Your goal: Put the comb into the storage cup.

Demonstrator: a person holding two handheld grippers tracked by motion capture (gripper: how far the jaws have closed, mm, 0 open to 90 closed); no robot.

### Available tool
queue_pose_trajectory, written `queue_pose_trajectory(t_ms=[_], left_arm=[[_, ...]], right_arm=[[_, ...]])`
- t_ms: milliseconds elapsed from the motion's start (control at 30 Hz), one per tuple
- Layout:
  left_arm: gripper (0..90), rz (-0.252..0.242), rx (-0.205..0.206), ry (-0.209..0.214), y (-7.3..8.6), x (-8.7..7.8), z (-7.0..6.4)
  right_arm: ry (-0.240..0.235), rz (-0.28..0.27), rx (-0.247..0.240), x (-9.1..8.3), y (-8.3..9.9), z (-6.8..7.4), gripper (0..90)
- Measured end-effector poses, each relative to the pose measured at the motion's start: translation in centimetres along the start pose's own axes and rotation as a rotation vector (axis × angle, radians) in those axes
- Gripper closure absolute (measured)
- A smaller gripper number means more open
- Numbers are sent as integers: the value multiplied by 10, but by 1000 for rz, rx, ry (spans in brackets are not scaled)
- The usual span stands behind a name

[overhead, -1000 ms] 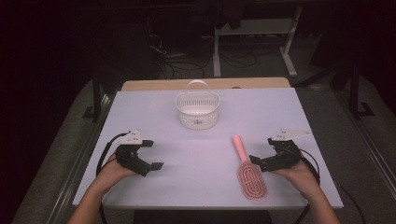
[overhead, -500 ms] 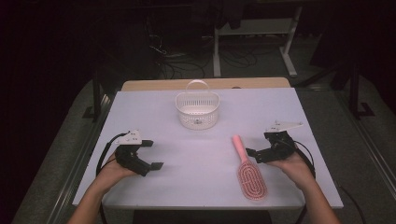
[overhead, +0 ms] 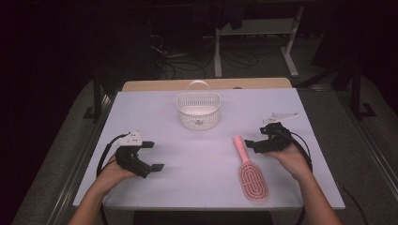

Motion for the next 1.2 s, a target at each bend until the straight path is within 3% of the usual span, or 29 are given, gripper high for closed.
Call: queue_pose_trajectory(t_ms=[500, 533, 733, 933, 1200], left_arm=[[0, 0, 2, 2, 0, 0, 0], [0, 0, 1, 3, 0, 0, 0], [0, -2, 5, 5, 0, 0, -1], [0, -1, 7, 6, 0, 1, -1], [0, -3, 10, 6, 0, 0, -2]], right_arm=[[-11, 54, 19, 17, -16, -14, 563], [-18, 58, 21, 19, -19, -16, 626], [-26, 56, 33, 23, -23, -20, 796], [-46, 68, 25, 29, -23, -21, 885], [-41, 90, 24, 34, -21, -22, 888]])
Point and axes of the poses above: each handheld gripper's, and its own axes: x roughly forward along the jaws, y roughly out of its underside, z roughly to its left, the point moved 3 cm from there along x, roughly forward along the jaws, and after that the axes turned 9 degrees about -y, right-handed, at the moved point
